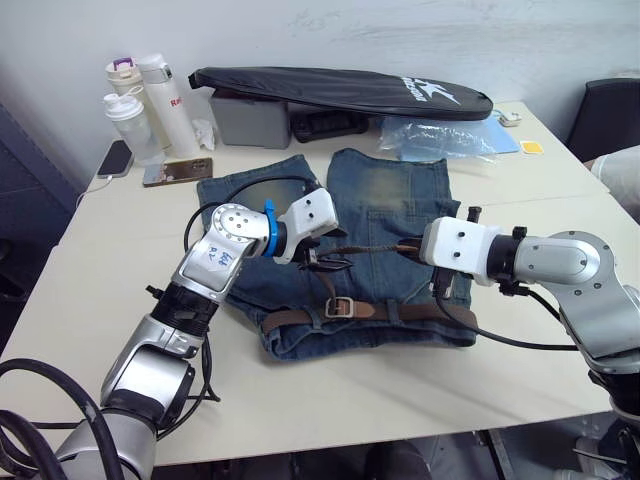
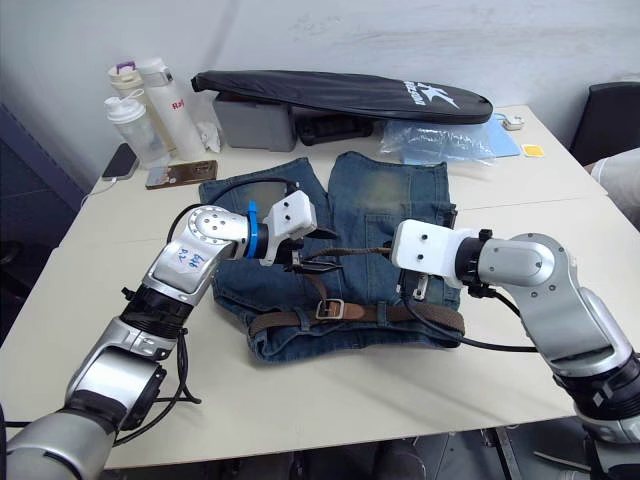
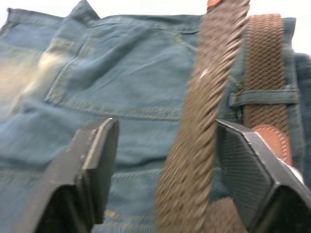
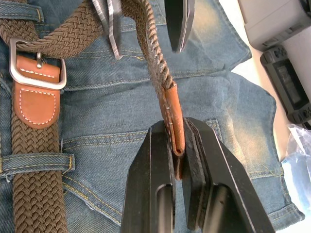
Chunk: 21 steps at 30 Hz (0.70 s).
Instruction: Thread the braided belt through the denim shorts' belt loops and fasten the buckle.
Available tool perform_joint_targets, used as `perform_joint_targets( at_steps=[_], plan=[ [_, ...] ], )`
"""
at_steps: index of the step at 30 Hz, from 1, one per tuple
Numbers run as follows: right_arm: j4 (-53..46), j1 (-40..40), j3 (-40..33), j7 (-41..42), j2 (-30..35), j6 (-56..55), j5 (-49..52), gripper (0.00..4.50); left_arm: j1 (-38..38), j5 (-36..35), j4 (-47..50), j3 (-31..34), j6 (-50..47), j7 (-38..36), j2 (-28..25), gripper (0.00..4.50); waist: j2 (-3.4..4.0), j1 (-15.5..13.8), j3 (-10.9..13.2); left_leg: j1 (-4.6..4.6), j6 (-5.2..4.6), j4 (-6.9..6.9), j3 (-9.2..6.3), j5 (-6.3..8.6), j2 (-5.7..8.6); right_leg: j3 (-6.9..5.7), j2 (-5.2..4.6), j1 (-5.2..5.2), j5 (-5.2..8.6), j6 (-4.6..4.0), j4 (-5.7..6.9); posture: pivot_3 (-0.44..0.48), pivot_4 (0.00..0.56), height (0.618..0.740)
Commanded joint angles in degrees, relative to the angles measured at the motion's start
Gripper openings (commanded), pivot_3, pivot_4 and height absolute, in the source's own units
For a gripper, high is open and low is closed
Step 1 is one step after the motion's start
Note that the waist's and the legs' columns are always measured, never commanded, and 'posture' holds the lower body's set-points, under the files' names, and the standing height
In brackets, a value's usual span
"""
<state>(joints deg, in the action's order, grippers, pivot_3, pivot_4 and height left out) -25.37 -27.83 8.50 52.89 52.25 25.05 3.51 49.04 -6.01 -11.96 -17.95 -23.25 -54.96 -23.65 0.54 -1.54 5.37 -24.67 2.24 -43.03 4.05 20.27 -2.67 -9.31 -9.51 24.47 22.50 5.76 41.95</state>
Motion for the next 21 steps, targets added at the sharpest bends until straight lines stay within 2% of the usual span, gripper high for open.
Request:
perform_joint_targets(
  at_steps=[1, 6, 8, 9, 15, 16, 21],
  plan=[
    [-1.0, 0.1, -2.0, 0.1, 0.1, 0.0, 0.5, 0.0, 1.4, -0.2, 1.5, 1.5, 1.2, -0.6, -0.2, 3.41, 0.0, 0.0, 0.0, -0.02, 0.0, -0.01, 0.0, 0.0, 0.0, 0.0, 0.0, 0.0, 0.0, 0.0, 0.0, 0.0, 0.15, 0.622],
    [-1.0, 0.3, -2.2, 0.0, 0.3, 0.2, 0.4, 0.0, 1.2, -0.7, 1.8, 1.7, 1.1, -1.3, -0.1, 3.41, 0.01, 0.1, 0.0, -0.03, -0.02, -0.05, 0.0, -0.01, 0.0, -0.01, 0.0, 0.0, 0.0, 0.0, 0.03, 0.0, 0.15, 0.622],
    [-0.9, 0.5, -2.3, 0.0, 0.3, 0.4, 0.4, 0.0, 1.3, -1.7, 1.9, 2.0, 0.2, -2.2, 0.2, 2.91, 0.01, 0.1, 0.0, -0.03, -0.03, -0.05, 0.01, -0.02, 0.0, 0.0, 0.0, 0.01, 0.0, 0.0, 0.03, 0.0, 0.15, 0.622],
    [-0.9, 0.5, -2.3, -0.1, 0.4, 0.5, 0.3, 0.0, 1.4, -2.1, 1.8, 2.2, -0.1, -2.4, 0.3, 2.8, 0.01, 0.1, 0.0, -0.03, -0.04, -0.05, 0.01, -0.03, 0.0, 0.0, 0.0, 0.01, 0.0, 0.0, 0.03, 0.0, 0.15, 0.622],
    [-0.9, 0.6, -2.5, -0.5, 0.0, 1.2, 0.3, 0.0, 1.3, -2.4, 1.3, 2.8, -0.7, -2.7, 0.9, 0.2, 0.03, 0.1, 0.0, -0.05, -0.1, -0.07, 0.02, -0.06, 0.0, 0.0, -0.01, 0.02, 0.0, 0.0, 0.03, 0.0, 0.15, 0.622],
    [-1.0, 0.6, -2.5, -0.6, 0.0, 1.4, 0.3, 0.0, 1.2, -2.3, 1.4, 2.8, -0.8, -2.7, 0.9, 0.08, 0.04, 0.1, 0.0, -0.06, -0.12, -0.09, 0.02, -0.07, 0.0, 0.0, -0.01, 0.01, 0.0, 0.0, 0.05, 0.0, 0.15, 0.622],
    [-1.5, 0.8, -3.3, -1.1, -1.0, 3.3, 1.8, 0.0, 1.0, -2.6, 1.6, 3.7, -1.5, -1.8, 1.1, 0.08, 0.06, 0.1, 0.0, -0.08, -0.14, -0.1, 0.02, -0.08, 0.01, 0.0, -0.01, 0.02, 0.0, 0.0, 0.05, 0.0, 0.15, 0.622]
  ],
)
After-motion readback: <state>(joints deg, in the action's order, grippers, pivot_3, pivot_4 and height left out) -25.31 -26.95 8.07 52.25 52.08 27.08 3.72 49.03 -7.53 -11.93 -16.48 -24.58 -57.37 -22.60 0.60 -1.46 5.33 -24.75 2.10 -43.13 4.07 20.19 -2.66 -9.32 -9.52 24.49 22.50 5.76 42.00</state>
